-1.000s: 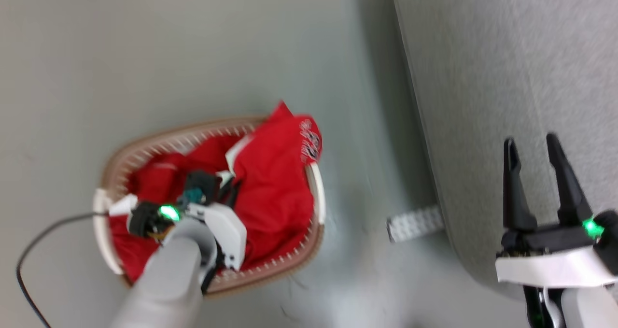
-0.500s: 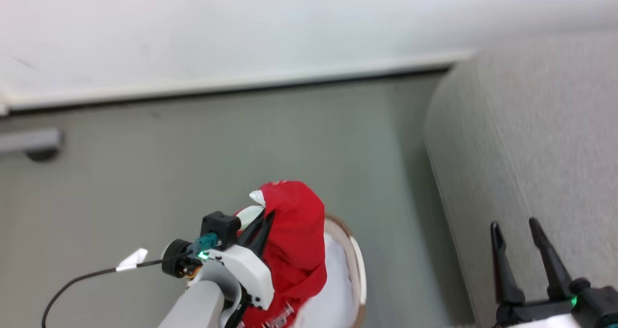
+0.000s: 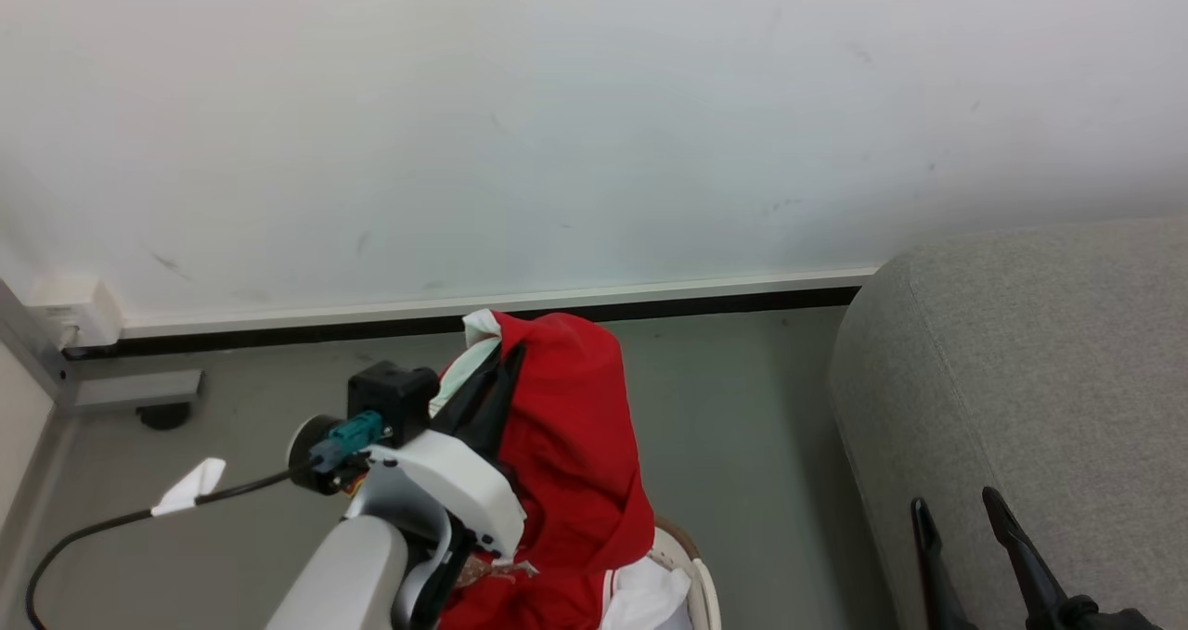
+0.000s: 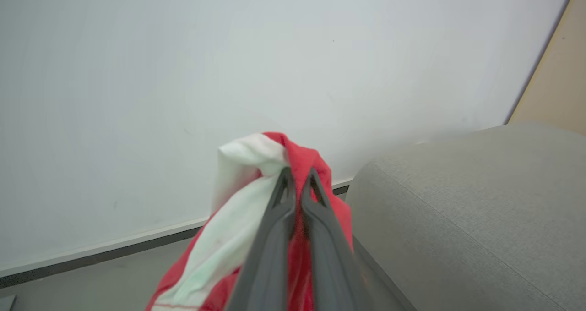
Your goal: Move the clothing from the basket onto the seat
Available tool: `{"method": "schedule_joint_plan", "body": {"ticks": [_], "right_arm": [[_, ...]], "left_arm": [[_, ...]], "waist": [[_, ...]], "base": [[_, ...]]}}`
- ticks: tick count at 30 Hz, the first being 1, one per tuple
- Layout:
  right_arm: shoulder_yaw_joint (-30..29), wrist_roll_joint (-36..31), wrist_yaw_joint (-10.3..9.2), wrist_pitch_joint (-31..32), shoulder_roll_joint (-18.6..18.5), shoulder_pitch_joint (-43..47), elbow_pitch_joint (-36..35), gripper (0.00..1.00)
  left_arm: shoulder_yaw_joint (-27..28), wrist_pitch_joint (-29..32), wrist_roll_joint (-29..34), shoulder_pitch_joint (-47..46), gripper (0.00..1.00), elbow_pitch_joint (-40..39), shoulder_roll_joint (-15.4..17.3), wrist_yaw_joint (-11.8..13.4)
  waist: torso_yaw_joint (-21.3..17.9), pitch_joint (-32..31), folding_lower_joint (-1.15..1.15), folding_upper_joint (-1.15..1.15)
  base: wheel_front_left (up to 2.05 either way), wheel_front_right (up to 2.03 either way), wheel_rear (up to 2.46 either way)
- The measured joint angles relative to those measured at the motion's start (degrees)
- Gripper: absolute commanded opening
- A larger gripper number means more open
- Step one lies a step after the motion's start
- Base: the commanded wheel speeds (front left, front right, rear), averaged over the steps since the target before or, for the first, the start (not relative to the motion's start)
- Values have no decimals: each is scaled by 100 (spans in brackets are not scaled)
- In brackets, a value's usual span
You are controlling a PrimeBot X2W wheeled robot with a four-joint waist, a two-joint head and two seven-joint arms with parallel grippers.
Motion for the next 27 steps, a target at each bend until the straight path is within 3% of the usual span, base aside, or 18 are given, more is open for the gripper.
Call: {"method": "schedule_joint_plan", "body": {"ticks": [12,18,27], "right_arm": [[430,-315,0,0,-63,12,-522,100],[1343,-392,0,0,-372,-420,-680,100],[2652,-409,1,0,-599,-1660,68,100]], "left_arm": [[-2,799,-175,461,0,-1518,201,223],[-130,942,-175,533,0,-1815,213,258],[-399,1070,-181,592,0,-2038,148,215]], "waist": [[-64,-101,1,0],[-12,-73,2,0],[109,-27,2,0]], "base": [[0,0,0],[0,0,0],[0,0,0]]}}
